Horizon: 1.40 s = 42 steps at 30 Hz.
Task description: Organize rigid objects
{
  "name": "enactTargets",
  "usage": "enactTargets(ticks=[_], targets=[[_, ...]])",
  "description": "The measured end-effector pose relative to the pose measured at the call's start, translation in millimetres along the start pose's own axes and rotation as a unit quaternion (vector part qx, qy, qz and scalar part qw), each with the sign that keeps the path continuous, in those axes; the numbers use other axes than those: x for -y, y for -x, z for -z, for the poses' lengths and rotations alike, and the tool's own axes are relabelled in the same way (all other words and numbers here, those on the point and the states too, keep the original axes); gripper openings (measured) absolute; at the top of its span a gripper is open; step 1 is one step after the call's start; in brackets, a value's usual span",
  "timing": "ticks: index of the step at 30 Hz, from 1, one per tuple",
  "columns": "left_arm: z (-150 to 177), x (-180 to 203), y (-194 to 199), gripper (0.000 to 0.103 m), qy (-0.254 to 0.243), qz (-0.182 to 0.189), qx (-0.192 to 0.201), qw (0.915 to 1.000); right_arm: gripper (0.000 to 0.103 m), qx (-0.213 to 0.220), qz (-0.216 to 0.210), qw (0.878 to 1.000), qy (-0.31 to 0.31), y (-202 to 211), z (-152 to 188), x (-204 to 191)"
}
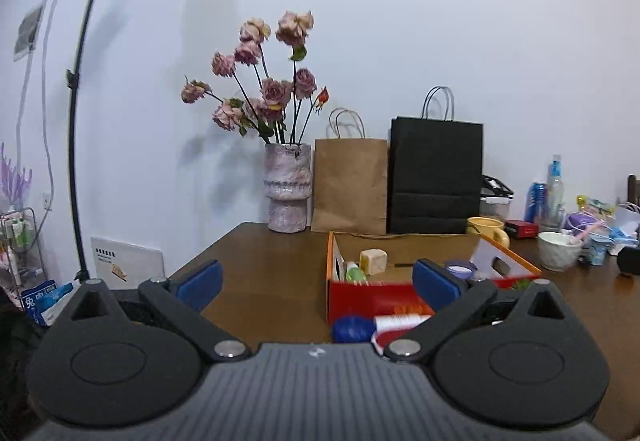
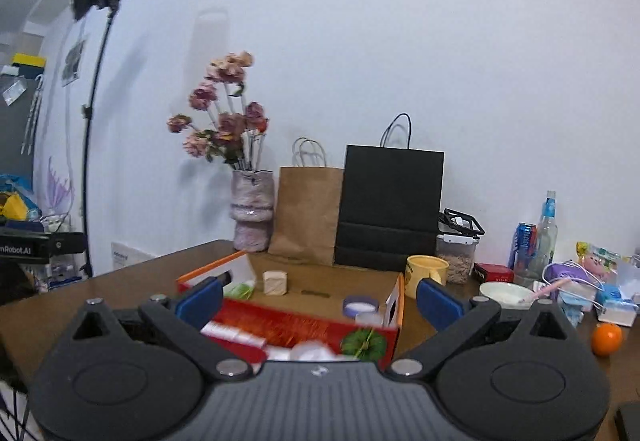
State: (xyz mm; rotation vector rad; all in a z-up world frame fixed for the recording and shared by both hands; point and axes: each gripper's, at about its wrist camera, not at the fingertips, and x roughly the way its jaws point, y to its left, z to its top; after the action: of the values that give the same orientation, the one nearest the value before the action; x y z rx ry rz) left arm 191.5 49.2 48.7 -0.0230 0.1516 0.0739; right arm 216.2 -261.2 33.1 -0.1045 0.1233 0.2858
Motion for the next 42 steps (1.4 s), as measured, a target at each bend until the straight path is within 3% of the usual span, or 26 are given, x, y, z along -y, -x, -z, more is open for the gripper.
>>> enactTargets(ticks=[4, 8, 10, 15, 21, 26, 28, 32, 36, 42], targets=[[20, 2, 54, 0.103, 0.003, -0.007, 0.033, 0.9994, 0.103, 0.025, 0.013, 1.000, -0.012, 53, 24, -15], [41, 9, 90, 0.103, -0.016, -0.041, 0.077, 0.9960, 0.103, 0.034, 0.027, 0.999, -0.013, 96, 51, -32], [49, 13, 101, 0.103, -0.029, -0.040, 0.082, 0.9954, 0.103, 0.029, 0.026, 0.999, -0.020, 107, 64, -40], [64, 12, 113, 0.103, -0.009, -0.025, 0.071, 0.9971, 0.103, 0.019, 0.023, 0.998, -0.059, 105, 81, -49], [69, 10, 100, 0.103, 0.005, -0.027, 0.047, 0.9985, 0.103, 0.023, 0.028, 0.999, -0.013, 99, 91, -64], [77, 16, 90, 0.103, -0.009, -0.022, 0.035, 0.9991, 0.101, 0.007, 0.029, 0.999, -0.037, 89, 100, -58], [80, 21, 81, 0.103, -0.012, -0.017, 0.026, 0.9994, 0.094, 0.001, 0.029, 0.999, -0.044, 83, 104, -53], [84, 32, 52, 0.103, 0.002, 0.013, -0.015, 0.9998, 0.092, -0.026, 0.043, 0.997, -0.061, 61, 109, -39], [85, 53, 17, 0.103, -0.031, 0.020, -0.054, 0.9978, 0.088, -0.066, 0.050, 0.994, -0.068, 33, 107, -23], [74, 70, -34, 0.103, -0.026, 0.037, -0.083, 0.9955, 0.088, -0.072, 0.047, 0.996, -0.037, -15, 89, -2]])
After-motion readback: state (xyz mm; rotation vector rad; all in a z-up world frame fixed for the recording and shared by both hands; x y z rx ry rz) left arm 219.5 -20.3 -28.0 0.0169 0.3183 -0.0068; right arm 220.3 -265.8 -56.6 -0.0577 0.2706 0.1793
